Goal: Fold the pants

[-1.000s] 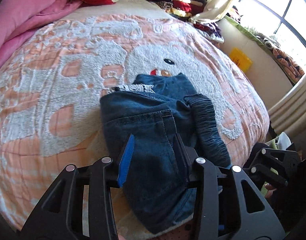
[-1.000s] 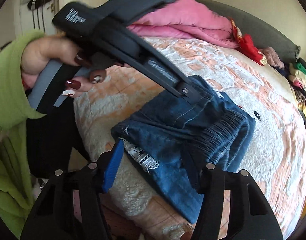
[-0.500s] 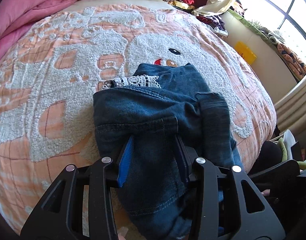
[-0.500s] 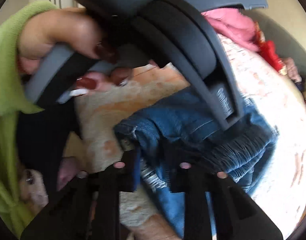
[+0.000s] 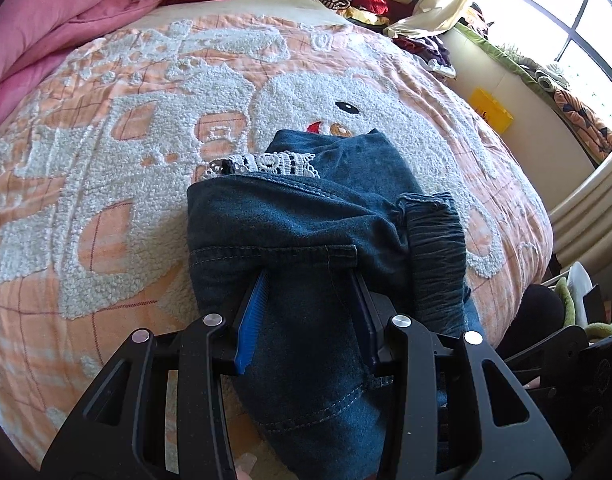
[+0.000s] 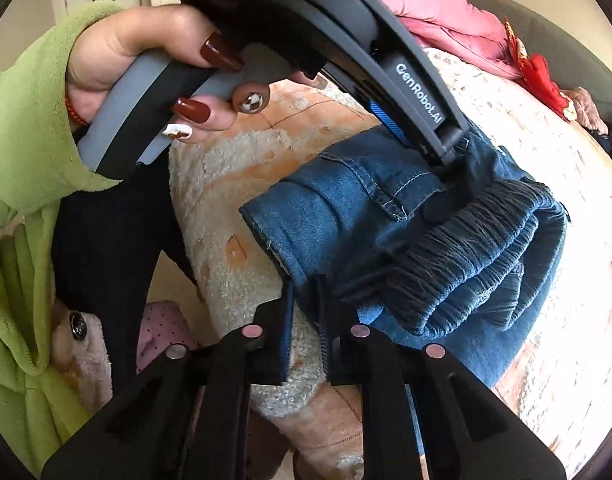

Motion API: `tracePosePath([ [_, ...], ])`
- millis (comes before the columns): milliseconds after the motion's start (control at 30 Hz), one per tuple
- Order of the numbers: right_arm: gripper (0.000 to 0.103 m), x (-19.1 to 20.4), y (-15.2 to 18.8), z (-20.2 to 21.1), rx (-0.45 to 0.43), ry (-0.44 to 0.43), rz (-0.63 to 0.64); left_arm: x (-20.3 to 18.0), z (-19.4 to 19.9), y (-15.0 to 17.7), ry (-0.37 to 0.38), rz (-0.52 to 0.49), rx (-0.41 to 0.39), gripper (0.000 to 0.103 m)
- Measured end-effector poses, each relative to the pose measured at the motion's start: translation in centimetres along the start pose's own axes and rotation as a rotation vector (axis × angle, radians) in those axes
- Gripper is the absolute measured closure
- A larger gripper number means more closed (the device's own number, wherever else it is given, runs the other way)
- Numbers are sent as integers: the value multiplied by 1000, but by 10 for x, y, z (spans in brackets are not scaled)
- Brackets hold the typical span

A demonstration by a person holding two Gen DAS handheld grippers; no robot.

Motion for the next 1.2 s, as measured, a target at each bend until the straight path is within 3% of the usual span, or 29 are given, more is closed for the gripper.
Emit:
tracePosePath([
  [200,73,0,-1,13,-15,-4,-44,-2,7,2,-4,-1,-15,71],
  [400,72,-4,2,32,-42,4,-86,-6,15,2,-3,-4,-37,71],
  [500,62,-11,2,42,-67,-9,-129,-8,21,2,-3,-10,-49,71],
  [667,57,-27,3,61,-107,16,-204,-13,32,2,-10,-21,-75,71],
  [733,48,-37,4,67,-123,36,-245,-14,37,2,-14,-23,-89,66],
  [833,48,-60,7,75,-142,70,-350,-10,43,4,-30,-12,-108,55],
  [1033,48,-124,25,56,-41,190,-625,12,35,13,-30,73,-102,50],
  [1200,48,-149,35,23,30,187,-729,18,20,20,-6,103,-77,48],
])
Point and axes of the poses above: each gripper's, at about its wrist camera, not at the fingertips, and z roughly against the way its jaws point, x to its left, y to its underside, the point moved 2 cm from there along -z, roughly the way its jaws point, and after that the axes turned 14 degrees about y, right-handed, at the moved point
